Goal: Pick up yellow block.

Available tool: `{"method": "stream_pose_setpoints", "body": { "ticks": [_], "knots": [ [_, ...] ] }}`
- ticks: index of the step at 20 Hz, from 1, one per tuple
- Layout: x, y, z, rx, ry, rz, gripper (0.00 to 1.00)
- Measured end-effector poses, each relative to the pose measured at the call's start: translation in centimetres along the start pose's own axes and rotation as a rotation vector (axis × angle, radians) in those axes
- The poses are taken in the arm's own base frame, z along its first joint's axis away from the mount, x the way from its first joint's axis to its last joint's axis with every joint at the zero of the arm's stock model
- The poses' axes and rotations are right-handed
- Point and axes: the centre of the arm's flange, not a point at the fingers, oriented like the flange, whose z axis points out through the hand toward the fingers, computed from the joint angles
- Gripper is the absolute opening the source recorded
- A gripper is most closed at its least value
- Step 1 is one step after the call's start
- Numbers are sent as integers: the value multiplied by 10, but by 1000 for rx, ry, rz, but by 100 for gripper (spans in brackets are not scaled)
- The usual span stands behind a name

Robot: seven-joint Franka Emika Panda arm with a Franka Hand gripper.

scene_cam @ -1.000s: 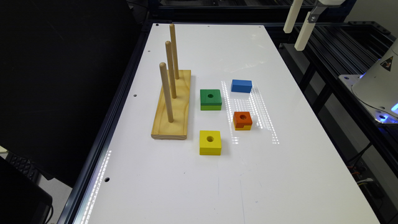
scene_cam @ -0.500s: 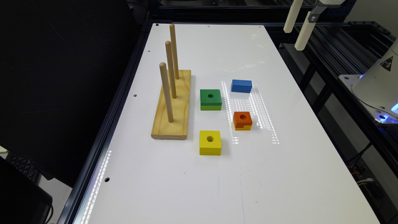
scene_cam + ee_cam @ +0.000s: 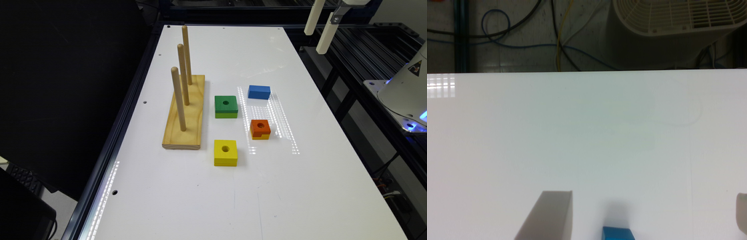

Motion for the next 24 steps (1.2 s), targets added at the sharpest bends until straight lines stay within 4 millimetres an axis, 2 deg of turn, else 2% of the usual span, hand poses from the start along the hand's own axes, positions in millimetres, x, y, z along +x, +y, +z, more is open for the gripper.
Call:
{"method": "stream_pose_setpoints", "body": {
  "ticks": [14,24],
  "knots": [
    [-1,-5,-3,9,15,-7,100],
    [10,-17,-4,19,27,-8,100]
  ]
}}
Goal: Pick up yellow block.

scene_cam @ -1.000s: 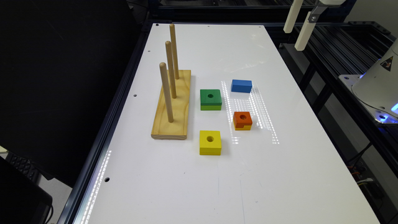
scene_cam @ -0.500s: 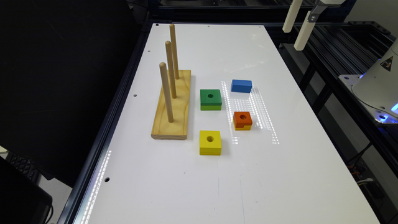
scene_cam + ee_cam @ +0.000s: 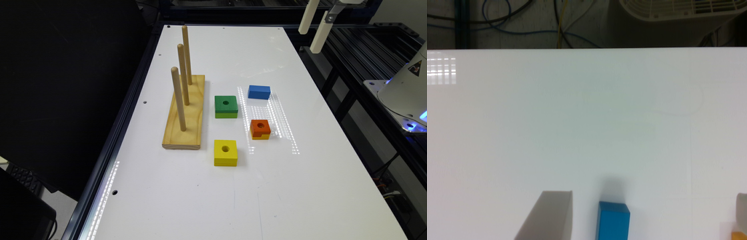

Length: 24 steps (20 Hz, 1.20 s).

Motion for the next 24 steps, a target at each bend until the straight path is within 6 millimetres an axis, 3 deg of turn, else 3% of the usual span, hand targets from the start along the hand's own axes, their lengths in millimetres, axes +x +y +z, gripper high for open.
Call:
{"method": "stream_pose_setpoints", "body": {
  "ticks": [7,14,24],
  "knots": [
    [19,-22,5,-9,-10,0,100],
    [21,-32,4,-7,-11,-2,100],
    [35,-64,6,-10,-15,-3,100]
  ]
}}
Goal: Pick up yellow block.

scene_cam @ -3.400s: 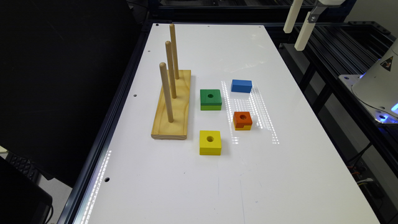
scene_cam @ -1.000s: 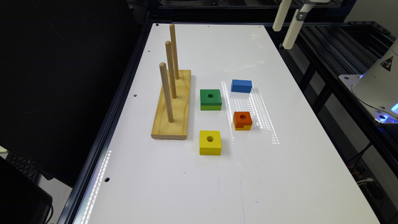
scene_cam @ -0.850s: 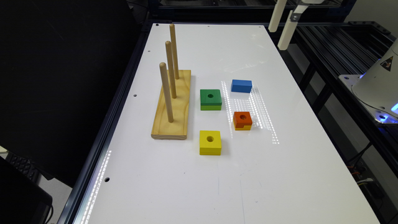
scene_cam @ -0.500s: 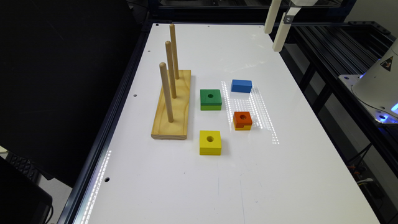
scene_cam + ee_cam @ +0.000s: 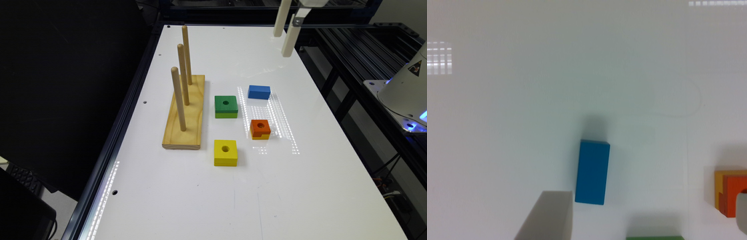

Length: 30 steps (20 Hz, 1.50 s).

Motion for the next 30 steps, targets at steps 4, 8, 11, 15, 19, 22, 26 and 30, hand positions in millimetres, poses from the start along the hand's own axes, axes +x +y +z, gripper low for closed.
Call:
{"method": "stream_pose_setpoints", "body": {
  "ticks": [4,8,11,15,19,22,26,30],
  "knots": [
    [2,-12,0,0,-1,-1,100],
    [3,-25,0,0,-1,-1,100],
    [5,-32,0,3,-1,-2,100],
    [1,-53,0,5,-1,-1,100],
    [2,-64,3,3,-5,1,100],
    [5,-67,1,7,-4,1,100],
    [3,-80,1,12,-3,-1,100],
    [2,-93,4,12,-8,1,100]
  ]
}}
